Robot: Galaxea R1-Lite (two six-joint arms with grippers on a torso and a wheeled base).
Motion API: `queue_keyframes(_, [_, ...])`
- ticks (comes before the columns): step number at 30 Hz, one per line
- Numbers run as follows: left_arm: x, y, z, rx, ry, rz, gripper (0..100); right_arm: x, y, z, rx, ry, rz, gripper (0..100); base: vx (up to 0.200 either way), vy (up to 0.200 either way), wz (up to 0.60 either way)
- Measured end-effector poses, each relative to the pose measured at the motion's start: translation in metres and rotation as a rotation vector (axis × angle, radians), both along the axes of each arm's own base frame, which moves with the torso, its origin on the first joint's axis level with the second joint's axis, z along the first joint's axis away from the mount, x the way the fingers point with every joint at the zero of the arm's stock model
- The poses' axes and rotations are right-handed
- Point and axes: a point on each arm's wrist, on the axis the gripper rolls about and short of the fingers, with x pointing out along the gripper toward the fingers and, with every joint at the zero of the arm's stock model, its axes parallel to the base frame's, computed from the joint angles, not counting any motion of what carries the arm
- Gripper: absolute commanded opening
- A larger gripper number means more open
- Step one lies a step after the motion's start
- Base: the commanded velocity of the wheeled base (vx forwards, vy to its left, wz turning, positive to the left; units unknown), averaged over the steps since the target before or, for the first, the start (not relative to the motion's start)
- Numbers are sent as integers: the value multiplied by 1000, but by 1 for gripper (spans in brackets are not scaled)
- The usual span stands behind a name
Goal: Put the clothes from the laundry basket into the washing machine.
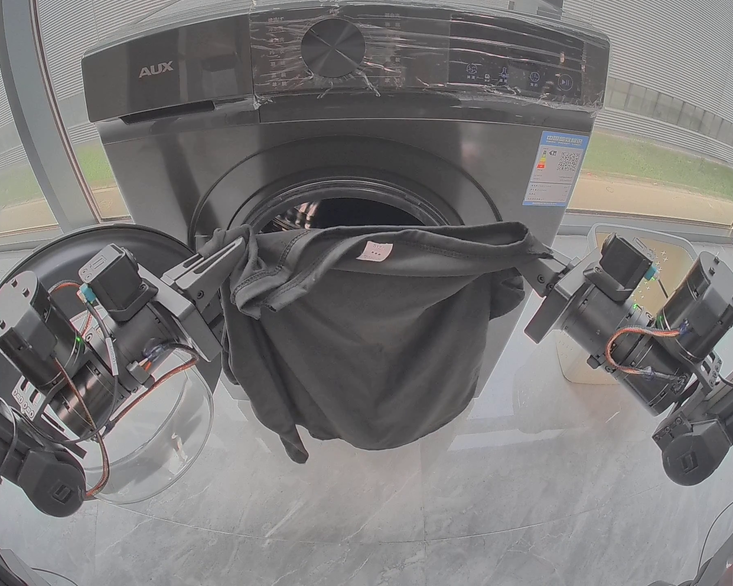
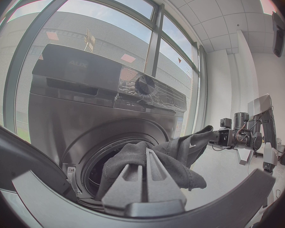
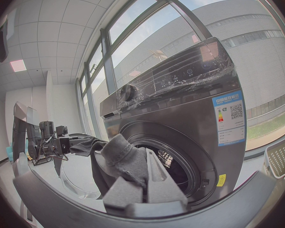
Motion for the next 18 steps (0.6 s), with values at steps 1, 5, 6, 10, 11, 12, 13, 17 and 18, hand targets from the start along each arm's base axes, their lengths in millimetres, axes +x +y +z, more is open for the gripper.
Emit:
queue_keyframes(1, [0, 0, 1, -1, -2, 0, 0, 0, 0, -1, -4, 3, -1, 0, 0, 0, 0])
queue_keyframes(5, [0, 0, 2, -3, -6, 2, 0, 1, 1, -2, 0, 6, -14, 0, 0, 0, 0])
queue_keyframes(6, [0, 0, 2, -3, -7, 2, 0, 1, 2, -2, 3, 8, -22, 0, 0, 0, 0])
queue_keyframes(10, [0, 1, 3, -4, -10, 3, 0, -1, 6, -2, 12, 11, -27, 0, 0, 0, 0])
queue_keyframes(11, [0, 1, 3, -4, -11, 4, 0, -1, 7, -2, 12, 11, -25, 0, 0, 0, 0])
queue_keyframes(12, [0, 1, 3, -5, -11, 4, 0, -2, 8, -1, 13, 11, -24, 0, 0, 0, 0])
queue_keyframes(13, [0, 1, 3, -5, -11, 4, 0, -2, 8, -1, 14, 10, -22, 0, 0, 0, 0])
queue_keyframes(17, [0, 1, 3, -5, -12, 6, 0, -2, 10, 1, 22, 3, -21, 0, 0, 0, 0])
queue_keyframes(18, [0, 1, 3, -5, -12, 6, 0, -2, 10, 1, 24, 4, -26, 0, 0, 0, 0])
